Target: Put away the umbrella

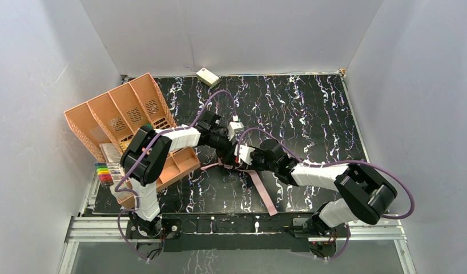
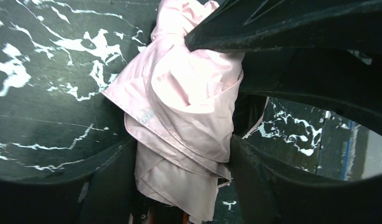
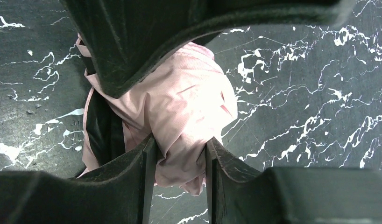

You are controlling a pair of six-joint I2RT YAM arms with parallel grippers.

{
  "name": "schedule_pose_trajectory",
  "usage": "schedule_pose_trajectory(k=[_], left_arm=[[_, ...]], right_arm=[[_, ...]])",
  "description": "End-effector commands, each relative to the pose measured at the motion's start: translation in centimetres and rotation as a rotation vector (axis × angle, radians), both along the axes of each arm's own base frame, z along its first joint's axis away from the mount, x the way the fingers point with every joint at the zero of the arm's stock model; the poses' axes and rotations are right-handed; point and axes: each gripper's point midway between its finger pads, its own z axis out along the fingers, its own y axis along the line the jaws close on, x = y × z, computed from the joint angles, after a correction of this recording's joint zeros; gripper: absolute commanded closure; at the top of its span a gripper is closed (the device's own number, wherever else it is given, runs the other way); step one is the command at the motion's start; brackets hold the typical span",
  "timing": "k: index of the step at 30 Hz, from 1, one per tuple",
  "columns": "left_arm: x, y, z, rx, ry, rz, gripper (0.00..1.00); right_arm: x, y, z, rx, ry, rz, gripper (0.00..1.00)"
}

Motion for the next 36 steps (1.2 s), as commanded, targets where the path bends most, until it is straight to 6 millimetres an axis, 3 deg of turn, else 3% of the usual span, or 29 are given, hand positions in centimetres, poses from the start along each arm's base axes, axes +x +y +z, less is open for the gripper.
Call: schedule_pose_trajectory(k=[1, 11, 14, 18, 21, 25, 29, 36], left_arm=[[-2.1, 0.8, -1.5, 0.063, 0.071, -0.020, 0.42], [-3.7, 1.9, -3.9, 0.156, 0.110, -0.028, 0.99], [-3.4, 2.1, -4.4, 0.192, 0.097, -0.021, 1.00], [-2.7, 2.2, -4.5, 0.219, 0.070, -0.005, 1.00], [-2.1, 2.6, -4.8, 0.249, 0.044, 0.011, 1.00], [-1.4, 3.2, -5.2, 0.293, 0.017, 0.045, 1.00], [-0.6, 3.7, -5.5, 0.331, -0.008, 0.093, 1.00], [0.4, 4.4, -6.0, 0.376, -0.033, 0.178, 1.00]], right_arm=[[-2.4, -5.2, -5.2, -0.211, 0.123, -0.081, 0.57], [-2.4, -4.5, -4.1, -0.166, 0.127, -0.079, 0.57], [-2.6, -3.9, -3.0, -0.136, 0.132, -0.056, 0.52], [-2.5, -3.1, -1.0, -0.078, 0.152, -0.085, 0.34], [-1.9, -3.3, 0.8, -0.026, 0.191, -0.206, 0.28], [-2.5, -3.5, 2.7, 0.067, 0.305, -0.367, 0.26], [-4.5, -3.4, 3.8, 0.193, 0.495, -0.538, 0.26], [-6.7, -6.9, 2.5, 0.183, 0.669, -0.918, 0.28]])
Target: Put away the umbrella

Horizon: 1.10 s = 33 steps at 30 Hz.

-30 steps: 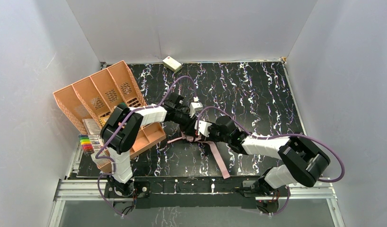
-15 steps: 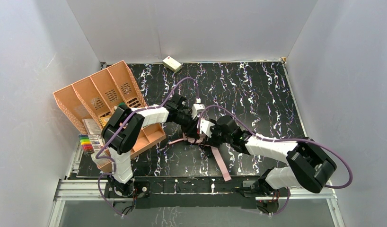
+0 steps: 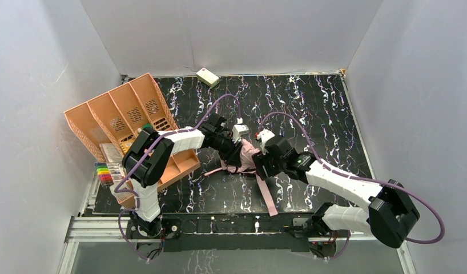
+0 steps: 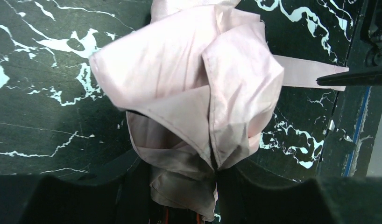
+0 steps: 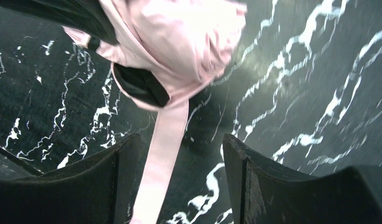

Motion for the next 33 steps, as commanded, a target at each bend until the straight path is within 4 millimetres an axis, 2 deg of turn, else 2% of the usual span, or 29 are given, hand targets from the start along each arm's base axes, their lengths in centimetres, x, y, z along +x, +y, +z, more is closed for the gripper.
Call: schedule_pose_trajectory(k=[1, 4, 7, 15, 26, 33], left_arm=[[1.3, 4.7, -4.7, 0.276, -0.038, 0.151, 1.00], [1.6, 4.7, -4.8, 0.290, -0.033, 0.163, 1.00], [1.8, 4.7, -5.1, 0.305, -0.020, 0.164, 1.00], [2.3, 4.7, -4.9, 0.305, -0.025, 0.177, 1.00], [2.9, 4.8, -5.0, 0.314, -0.034, 0.192, 1.00], [3.7, 4.8, -5.0, 0.323, -0.042, 0.212, 1.00]], right_arm=[[-1.7, -2.4, -0.8, -0.025, 0.171, -0.284, 0.28], [-2.5, -2.5, -2.3, -0.050, 0.238, -0.306, 0.29], [-3.0, -1.7, -3.3, -0.042, 0.282, -0.288, 0.30], [-4.0, -1.7, -4.9, -0.110, 0.319, -0.279, 0.32], [-5.1, -4.7, -6.6, -0.312, 0.338, -0.388, 0.40], [-6.3, -4.3, -7.7, -0.378, 0.354, -0.362, 0.43]])
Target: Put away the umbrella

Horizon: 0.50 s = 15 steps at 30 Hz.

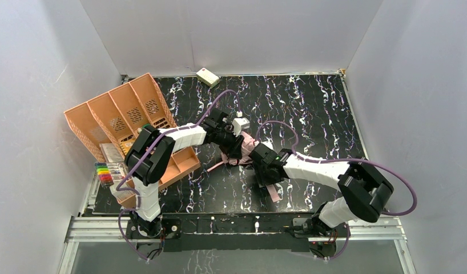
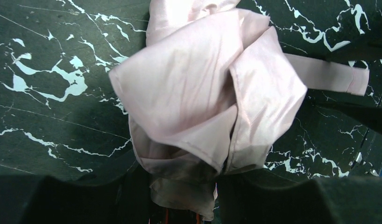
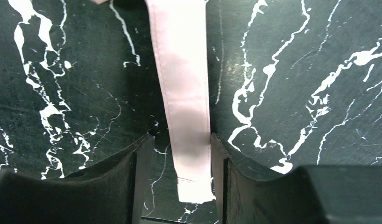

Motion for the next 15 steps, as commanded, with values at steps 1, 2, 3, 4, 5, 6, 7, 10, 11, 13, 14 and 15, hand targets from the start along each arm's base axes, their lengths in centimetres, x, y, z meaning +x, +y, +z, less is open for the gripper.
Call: schedule_pose_trajectory(k=[1, 2, 3, 4, 5, 6, 7, 10, 11, 13, 14, 15], left_arm=[[0.2, 4.8, -5.1, 0.251, 0.032, 0.099, 1.00], [0.3, 4.8, -5.0, 0.250, 0.032, 0.100, 1.00], [0.3, 4.8, -5.0, 0.250, 0.030, 0.102, 1.00], [0.3, 4.8, -5.0, 0.250, 0.032, 0.102, 1.00], [0.4, 4.9, -5.1, 0.250, 0.033, 0.103, 1.00], [0.4, 4.9, -5.1, 0.251, 0.032, 0.104, 1.00], [0.4, 4.9, -5.1, 0.253, 0.031, 0.104, 1.00], [0.5, 5.2, -5.2, 0.258, 0.032, 0.111, 1.00], [0.6, 5.2, -5.2, 0.259, 0.031, 0.115, 1.00], [0.8, 5.4, -5.2, 0.258, 0.032, 0.120, 1.00], [0.8, 5.4, -5.3, 0.258, 0.034, 0.122, 1.00], [0.9, 5.5, -5.3, 0.259, 0.036, 0.124, 1.00]], right_arm=[[-2.5, -2.1, -2.1, -0.128, 0.082, -0.014, 0.45], [-2.6, -2.2, -2.2, -0.136, 0.086, -0.018, 0.47], [-2.7, -2.4, -2.4, -0.140, 0.087, -0.023, 0.48], [-2.7, -2.5, -2.5, -0.144, 0.086, -0.029, 0.50], [-2.8, -2.7, -2.6, -0.148, 0.087, -0.033, 0.53], [-2.9, -2.8, -2.7, -0.148, 0.088, -0.036, 0.56], [-3.0, -2.9, -2.8, -0.152, 0.090, -0.037, 0.59], [-3.0, -3.3, -2.9, -0.164, 0.087, -0.045, 0.68], [-3.1, -3.3, -3.0, -0.165, 0.087, -0.046, 0.71], [-3.0, -3.0, -3.1, -0.152, 0.089, -0.035, 0.79], [-3.0, -2.9, -3.1, -0.149, 0.089, -0.031, 0.84], [-2.9, -2.8, -3.1, -0.146, 0.088, -0.028, 0.89]])
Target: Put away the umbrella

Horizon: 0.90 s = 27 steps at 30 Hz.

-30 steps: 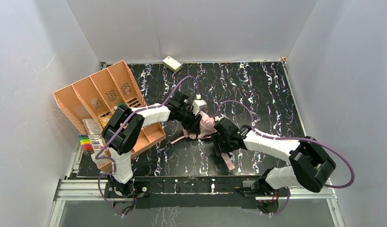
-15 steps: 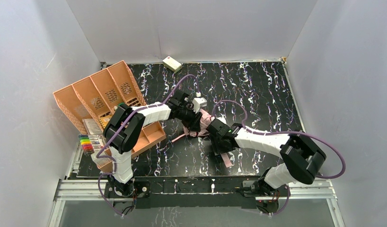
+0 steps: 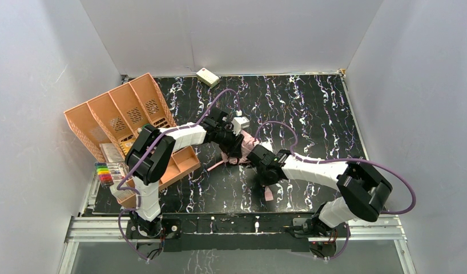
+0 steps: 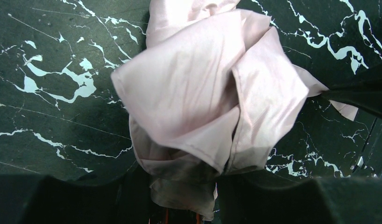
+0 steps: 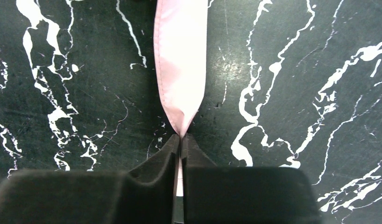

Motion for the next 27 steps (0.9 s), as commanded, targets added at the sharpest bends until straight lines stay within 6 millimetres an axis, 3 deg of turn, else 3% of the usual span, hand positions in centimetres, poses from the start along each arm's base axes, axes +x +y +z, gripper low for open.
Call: schedule_pose_trajectory(k=[1, 2, 8, 12, 13, 20, 24, 27], left_arm=[[0.3, 5.6, -5.3, 0.256, 0.044, 0.110, 1.00], [0.5, 5.7, -5.2, 0.255, 0.045, 0.114, 1.00], [1.9, 6.4, -5.0, 0.233, 0.067, 0.182, 1.00], [3.1, 6.7, -4.7, 0.214, 0.081, 0.226, 1.00], [3.8, 6.8, -4.7, 0.222, 0.075, 0.243, 1.00], [4.7, 7.0, -4.7, 0.239, 0.058, 0.268, 1.00], [4.7, 7.3, -4.8, 0.253, 0.048, 0.269, 1.00], [4.7, 7.7, -5.0, 0.270, 0.037, 0.269, 1.00]], right_arm=[[-2.6, -3.5, -3.0, -0.146, 0.102, 0.000, 0.95], [-2.6, -3.4, -3.0, -0.142, 0.106, 0.003, 1.00], [-3.4, -1.9, -2.5, -0.071, 0.156, 0.085, 1.00], [-3.6, 0.5, -0.7, 0.037, 0.173, 0.180, 1.00], [-4.3, 2.0, 0.2, 0.077, 0.206, 0.251, 1.00], [-7.2, 5.4, 1.9, 0.226, 0.284, 0.333, 1.00], [-8.0, 5.9, 2.8, 0.265, 0.303, 0.331, 1.00], [-8.9, 5.0, 2.8, 0.259, 0.333, 0.306, 1.00]])
